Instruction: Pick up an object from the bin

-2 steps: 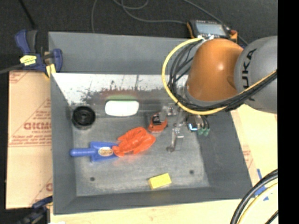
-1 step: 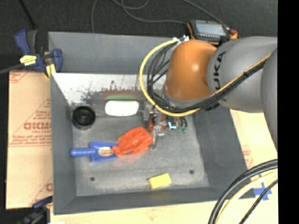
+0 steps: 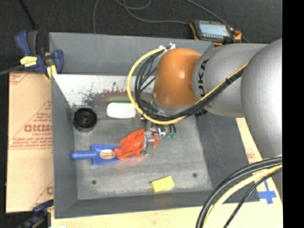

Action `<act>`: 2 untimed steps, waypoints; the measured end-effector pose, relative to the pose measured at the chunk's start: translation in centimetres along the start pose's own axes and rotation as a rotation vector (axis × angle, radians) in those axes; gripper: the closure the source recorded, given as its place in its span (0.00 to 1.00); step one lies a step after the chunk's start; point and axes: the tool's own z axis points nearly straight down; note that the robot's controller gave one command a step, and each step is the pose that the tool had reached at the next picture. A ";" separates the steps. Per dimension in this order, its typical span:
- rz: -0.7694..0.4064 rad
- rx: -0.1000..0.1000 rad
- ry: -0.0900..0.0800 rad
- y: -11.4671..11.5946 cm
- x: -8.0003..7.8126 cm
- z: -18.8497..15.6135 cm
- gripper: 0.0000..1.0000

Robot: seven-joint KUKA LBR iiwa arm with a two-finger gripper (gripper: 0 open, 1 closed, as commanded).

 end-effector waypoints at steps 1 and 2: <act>0.060 -0.001 -0.004 -2.5 1.1 5.0 0.00; 0.075 -0.003 -0.011 -3.3 1.2 6.0 0.00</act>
Offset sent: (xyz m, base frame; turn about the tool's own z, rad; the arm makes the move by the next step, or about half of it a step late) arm -0.0153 -0.0224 -0.0512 0.1453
